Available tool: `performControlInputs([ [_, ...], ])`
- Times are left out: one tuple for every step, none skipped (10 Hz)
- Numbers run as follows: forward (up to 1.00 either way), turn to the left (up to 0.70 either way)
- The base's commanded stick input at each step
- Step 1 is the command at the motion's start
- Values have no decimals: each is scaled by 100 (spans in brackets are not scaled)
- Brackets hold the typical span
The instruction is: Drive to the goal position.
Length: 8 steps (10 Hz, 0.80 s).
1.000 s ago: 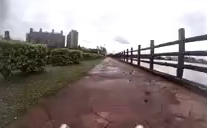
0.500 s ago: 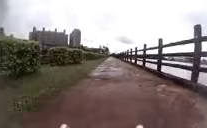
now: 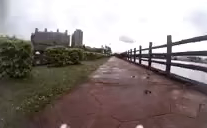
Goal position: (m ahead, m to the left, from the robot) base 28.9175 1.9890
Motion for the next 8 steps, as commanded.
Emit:
performControlInputs([
  [85,-33],
  [85,-33],
  [85,-32],
  [85,-9],
  [85,1],
  [85,1],
  [85,1],
  [85,1],
])
